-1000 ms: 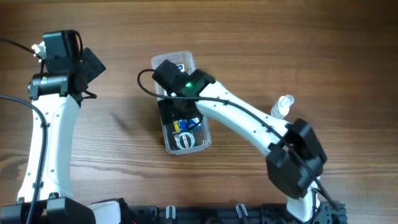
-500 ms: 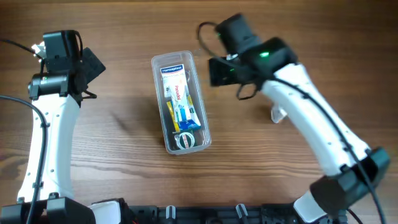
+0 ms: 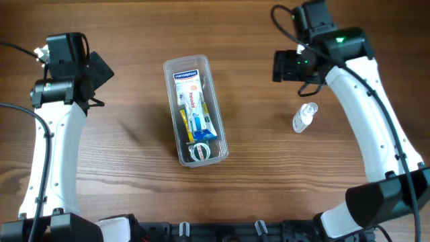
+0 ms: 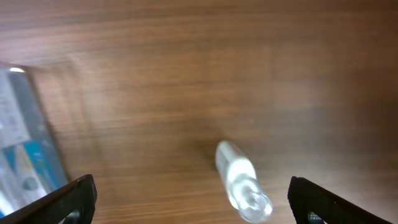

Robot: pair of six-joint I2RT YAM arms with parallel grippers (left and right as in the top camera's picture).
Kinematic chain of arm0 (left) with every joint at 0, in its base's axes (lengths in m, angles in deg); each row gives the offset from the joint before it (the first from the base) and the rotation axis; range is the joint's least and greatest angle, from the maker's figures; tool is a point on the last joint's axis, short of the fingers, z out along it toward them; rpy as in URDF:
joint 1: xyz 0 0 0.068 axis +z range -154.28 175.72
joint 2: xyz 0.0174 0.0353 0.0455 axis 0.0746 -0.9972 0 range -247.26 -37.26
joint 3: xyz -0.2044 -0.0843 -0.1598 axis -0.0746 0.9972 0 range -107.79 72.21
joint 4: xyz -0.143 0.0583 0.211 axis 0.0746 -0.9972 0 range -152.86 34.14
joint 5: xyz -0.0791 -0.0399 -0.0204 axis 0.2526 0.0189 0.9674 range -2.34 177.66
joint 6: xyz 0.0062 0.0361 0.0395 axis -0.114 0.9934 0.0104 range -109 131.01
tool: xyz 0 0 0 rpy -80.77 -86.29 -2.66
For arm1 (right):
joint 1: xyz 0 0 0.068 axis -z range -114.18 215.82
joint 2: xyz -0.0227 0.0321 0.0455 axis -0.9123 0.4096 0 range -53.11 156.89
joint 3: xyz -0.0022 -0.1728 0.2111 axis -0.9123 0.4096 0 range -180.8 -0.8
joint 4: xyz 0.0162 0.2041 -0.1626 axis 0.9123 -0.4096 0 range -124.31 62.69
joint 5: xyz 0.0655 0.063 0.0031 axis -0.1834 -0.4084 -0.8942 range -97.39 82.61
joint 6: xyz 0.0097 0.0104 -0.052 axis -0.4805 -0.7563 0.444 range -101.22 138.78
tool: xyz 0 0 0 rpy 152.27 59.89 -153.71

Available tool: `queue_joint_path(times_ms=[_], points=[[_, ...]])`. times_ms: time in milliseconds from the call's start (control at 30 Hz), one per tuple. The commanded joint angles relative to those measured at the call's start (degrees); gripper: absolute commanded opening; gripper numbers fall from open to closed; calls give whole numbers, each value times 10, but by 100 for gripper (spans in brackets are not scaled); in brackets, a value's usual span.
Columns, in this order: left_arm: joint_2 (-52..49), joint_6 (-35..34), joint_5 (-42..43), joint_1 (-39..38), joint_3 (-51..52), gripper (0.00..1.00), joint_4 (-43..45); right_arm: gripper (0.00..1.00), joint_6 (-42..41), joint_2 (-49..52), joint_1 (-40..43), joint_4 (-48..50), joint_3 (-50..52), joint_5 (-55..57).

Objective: Pack container
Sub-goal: 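Open right gripper and withdraw it toward the clear bottle, then lower right gripper and grasp the small clear plastic bottle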

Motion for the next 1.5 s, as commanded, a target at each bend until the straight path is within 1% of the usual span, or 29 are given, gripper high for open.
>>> queue_joint_path(times_ms=[0,133,400,567,700,833,1033,1067,1133,1200,1233,1467], points=[[5,-1,-5,3,-9,100,0,99,-14,-4,24,-10,20,8],[5,-1,-5,3,-9,100,0,98,-28,-4,34,-10,64,6],[5,-1,-5,3,-9,100,0,99,-73,-4,46,23,133,6],[5,-1,-5,3,-9,100,0,99,-71,-4,46,70,192,-8],[5,-1,-5,3,-9,100,0,97,-73,-4,47,84,214,-11],[5,-1,-5,3,-9,100,0,91,-72,-4,47,93,222,-11],[5,-1,-5,3,-9,100,0,89,-59,-4,47,109,240,-11],[5,-1,-5,3,-9,100,0,88,-55,-4,47,109,240,-11],[5,-1,-5,3,-9,100,0,82,-50,-4,47,109,240,-11],[5,-1,-5,3,-9,100,0,71,-43,-4,47,108,240,-11],[5,-1,-5,3,-9,100,0,69,-43,-4,47,108,240,-11],[5,-1,-5,3,-9,100,0,66,-43,-4,53,106,240,-11]])
